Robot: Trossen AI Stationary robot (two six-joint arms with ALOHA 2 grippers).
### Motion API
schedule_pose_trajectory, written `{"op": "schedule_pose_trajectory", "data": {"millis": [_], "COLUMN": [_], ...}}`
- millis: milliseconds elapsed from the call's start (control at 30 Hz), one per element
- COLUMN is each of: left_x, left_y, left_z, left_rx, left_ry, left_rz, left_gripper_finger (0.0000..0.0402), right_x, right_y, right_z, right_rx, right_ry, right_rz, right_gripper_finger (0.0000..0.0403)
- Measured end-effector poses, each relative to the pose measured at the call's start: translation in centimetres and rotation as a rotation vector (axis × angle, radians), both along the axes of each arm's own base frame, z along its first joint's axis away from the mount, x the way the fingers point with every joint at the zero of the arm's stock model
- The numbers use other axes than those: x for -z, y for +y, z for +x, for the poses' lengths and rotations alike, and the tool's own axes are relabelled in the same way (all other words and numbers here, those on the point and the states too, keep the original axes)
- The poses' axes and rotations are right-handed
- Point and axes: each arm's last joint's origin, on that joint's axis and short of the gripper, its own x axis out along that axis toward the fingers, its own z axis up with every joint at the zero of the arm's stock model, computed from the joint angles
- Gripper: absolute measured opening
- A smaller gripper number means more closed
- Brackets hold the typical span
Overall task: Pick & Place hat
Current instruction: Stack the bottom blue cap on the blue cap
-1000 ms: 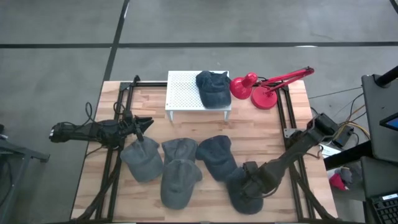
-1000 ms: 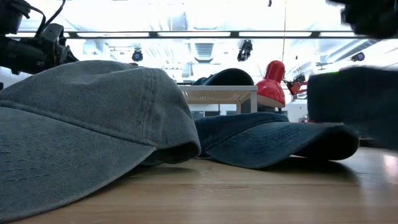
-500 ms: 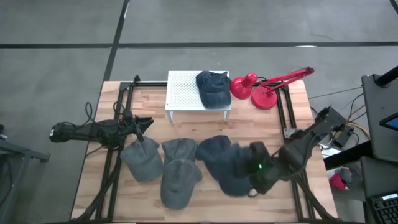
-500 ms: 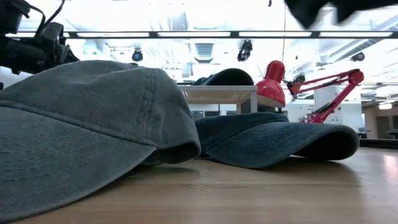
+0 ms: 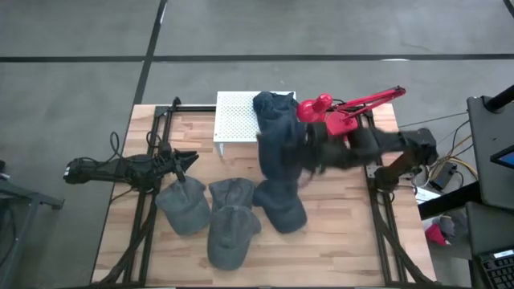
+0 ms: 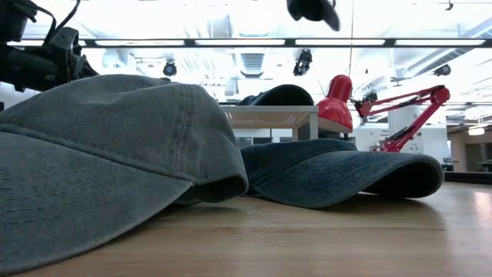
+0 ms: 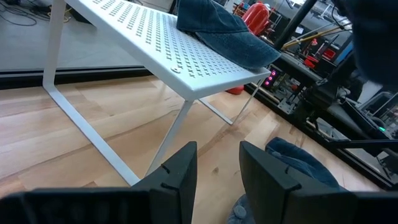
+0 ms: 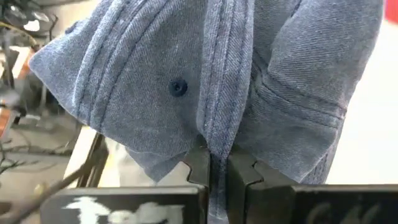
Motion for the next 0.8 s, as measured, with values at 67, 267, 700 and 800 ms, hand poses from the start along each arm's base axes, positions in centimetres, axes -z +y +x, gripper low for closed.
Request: {"op": "schedule_pose_trajectory", "data": {"millis": [67, 267, 700, 800], "left_x": [0.0, 0.0, 0.0, 0.0], "left_y": [0.0, 0.0, 0.0, 0.0], "left_z": [0.0, 0.0, 0.0, 0.0], "left_rx": [0.0, 0.0, 0.001, 0.001], "left_ry": [0.0, 0.0, -0.004, -0.004], "left_rz": [0.0, 0.0, -0.002, -0.003], "left_gripper_finger": [0.0122, 0.0122, 0.0122, 0.0122], "right_x": [-0.9, -2.5, -1.4, -1.0], "right_y": [-2.0, -6.6, -15.7, -17.5], "right_z": [0.0, -0.3, 1.1, 1.9], "right_rx": [0.005, 0.055, 0.035, 0.014], "right_ry": [0.01, 0.032, 0.104, 0.112], "right_rz": [-0.047, -0.133, -0.039, -0.011], "right_gripper_finger": [0.0013, 0.0013, 0.0013, 0.0013]}}
